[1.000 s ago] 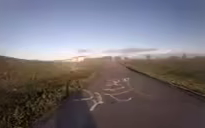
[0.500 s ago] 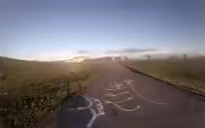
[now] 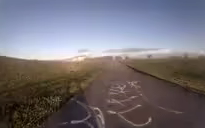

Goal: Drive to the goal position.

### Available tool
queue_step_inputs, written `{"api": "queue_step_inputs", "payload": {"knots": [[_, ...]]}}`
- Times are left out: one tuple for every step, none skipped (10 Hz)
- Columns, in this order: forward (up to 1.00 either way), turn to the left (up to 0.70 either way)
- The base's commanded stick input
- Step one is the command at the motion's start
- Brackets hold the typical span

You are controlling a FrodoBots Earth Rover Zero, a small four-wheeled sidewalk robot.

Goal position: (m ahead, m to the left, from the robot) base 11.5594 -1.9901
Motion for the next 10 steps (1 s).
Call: {"api": "queue_step_inputs", "payload": {"knots": [[0.7, 0.0], [0.7, 0.0], [0.7, 0.0], [0.7, 0.0], [0.7, 0.0], [0.7, 0.0], [0.7, -0.03], [0.7, -0.19], [0.7, -0.35], [0.7, -0.19]]}}
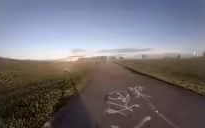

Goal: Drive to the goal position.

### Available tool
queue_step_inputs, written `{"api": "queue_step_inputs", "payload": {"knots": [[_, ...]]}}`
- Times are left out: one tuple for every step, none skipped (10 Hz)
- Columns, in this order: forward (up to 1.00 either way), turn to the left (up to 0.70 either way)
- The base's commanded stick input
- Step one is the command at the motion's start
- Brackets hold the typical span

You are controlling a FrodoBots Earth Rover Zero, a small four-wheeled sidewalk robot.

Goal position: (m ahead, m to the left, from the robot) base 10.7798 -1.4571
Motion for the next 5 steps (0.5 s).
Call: {"api": "queue_step_inputs", "payload": {"knots": [[0.7, -0.02], [0.7, 0.0], [0.7, 0.0], [0.7, 0.0], [0.7, 0.0]]}}
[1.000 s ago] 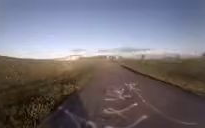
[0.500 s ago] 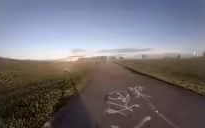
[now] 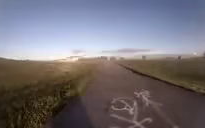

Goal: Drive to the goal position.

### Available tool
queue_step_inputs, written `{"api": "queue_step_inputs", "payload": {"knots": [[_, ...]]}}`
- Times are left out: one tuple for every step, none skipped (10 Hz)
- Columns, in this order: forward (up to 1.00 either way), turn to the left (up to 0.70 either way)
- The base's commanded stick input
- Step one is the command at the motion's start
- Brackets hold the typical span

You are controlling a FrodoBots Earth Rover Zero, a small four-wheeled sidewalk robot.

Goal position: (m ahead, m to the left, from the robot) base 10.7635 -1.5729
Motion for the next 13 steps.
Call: {"api": "queue_step_inputs", "payload": {"knots": [[0.7, -0.09], [0.7, -0.25], [0.7, -0.35], [0.7, -0.35], [0.7, 0.0], [0.7, 0.0], [0.7, 0.0], [0.7, 0.0], [0.7, 0.0], [0.7, 0.0], [0.7, 0.0], [0.7, 0.0], [0.7, 0.0]]}}
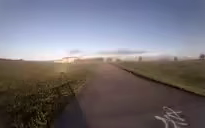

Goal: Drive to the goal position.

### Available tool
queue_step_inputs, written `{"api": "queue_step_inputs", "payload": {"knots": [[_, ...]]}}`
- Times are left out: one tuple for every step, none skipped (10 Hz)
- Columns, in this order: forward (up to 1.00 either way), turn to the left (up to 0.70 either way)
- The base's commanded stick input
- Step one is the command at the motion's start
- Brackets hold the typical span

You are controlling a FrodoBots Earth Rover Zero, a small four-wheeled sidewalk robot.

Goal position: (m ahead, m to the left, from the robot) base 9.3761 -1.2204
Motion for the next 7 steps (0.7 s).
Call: {"api": "queue_step_inputs", "payload": {"knots": [[0.7, 0.0], [0.7, 0.0], [0.7, 0.0], [0.7, 0.0], [0.7, 0.0], [0.7, 0.0], [0.7, 0.0]]}}
